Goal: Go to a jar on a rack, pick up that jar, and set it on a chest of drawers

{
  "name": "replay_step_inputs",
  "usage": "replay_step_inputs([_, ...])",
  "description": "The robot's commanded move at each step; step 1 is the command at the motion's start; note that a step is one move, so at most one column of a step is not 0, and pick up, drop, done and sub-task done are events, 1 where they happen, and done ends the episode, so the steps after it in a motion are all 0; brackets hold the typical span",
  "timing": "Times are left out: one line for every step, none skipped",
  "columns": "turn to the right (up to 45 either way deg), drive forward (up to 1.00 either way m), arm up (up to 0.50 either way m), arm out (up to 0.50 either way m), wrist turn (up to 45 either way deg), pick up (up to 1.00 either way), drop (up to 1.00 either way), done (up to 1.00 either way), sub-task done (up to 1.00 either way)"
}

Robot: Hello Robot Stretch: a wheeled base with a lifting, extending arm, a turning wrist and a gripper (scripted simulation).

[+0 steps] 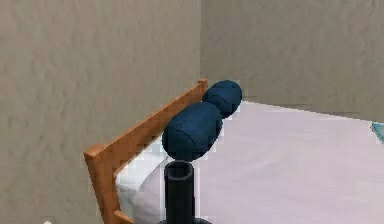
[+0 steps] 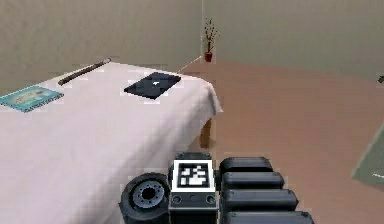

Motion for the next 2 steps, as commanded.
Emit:
replay_step_inputs([-45.0,0.00,0.00,0.00,0.0,0.00,0.00,0.00,0.00])
replay_step_inputs([-36.0,0.00,0.00,0.00,0.0,0.00,0.00,0.00,0.00])
